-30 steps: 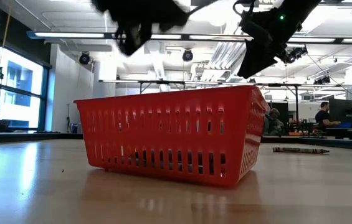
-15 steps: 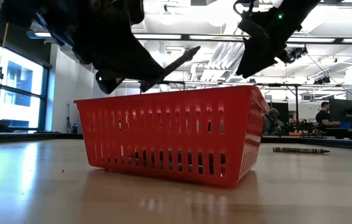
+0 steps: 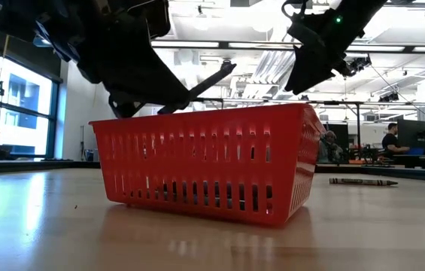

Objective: Sort crayons
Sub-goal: Put the blue crayon into the red bin, then put the gray crayon into the orange bin

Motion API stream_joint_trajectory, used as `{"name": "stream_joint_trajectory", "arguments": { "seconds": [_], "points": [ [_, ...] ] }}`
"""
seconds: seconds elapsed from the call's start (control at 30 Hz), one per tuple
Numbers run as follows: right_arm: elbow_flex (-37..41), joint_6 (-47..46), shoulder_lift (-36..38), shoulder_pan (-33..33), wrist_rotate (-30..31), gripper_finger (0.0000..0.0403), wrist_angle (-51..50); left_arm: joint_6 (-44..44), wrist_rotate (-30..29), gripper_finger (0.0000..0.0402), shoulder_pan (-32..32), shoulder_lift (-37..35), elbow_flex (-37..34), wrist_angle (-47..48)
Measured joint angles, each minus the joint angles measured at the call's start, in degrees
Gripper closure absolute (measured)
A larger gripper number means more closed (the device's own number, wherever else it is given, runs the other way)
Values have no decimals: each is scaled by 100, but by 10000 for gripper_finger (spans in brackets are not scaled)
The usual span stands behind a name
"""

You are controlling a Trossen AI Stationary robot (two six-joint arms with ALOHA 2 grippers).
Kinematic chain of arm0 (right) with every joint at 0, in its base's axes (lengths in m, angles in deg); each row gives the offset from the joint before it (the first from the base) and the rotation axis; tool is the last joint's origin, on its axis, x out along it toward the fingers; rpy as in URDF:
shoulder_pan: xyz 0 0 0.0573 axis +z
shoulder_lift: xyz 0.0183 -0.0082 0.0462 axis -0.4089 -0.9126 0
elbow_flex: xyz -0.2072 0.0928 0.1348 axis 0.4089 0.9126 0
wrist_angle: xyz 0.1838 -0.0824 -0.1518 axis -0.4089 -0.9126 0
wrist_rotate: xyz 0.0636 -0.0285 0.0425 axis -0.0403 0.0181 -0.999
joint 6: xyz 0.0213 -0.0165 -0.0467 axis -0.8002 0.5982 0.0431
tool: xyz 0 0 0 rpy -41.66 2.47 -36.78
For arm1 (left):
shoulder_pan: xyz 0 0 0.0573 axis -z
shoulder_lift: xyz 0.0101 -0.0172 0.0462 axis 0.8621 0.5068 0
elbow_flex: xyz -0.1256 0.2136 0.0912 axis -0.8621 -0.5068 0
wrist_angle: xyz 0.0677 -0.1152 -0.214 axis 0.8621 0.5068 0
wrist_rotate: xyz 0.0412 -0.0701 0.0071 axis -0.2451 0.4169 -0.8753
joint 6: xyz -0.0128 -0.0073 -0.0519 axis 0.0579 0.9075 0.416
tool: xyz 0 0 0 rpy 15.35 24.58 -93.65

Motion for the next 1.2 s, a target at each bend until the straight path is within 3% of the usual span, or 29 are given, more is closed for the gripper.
{"name": "stream_joint_trajectory", "arguments": {
  "seconds": [0.6,0.83,1.2],
  "points": [
    [0,-24,0,0,-23,266,-213,-219,43,349,61,0,4,-25],
    [0,-38,0,2,-414,266,-404,-210,43,313,61,0,100,-23],
    [2,-1032,-567,86,-1111,266,-2286,-1350,501,300,63,0,891,-27]
  ]
}}
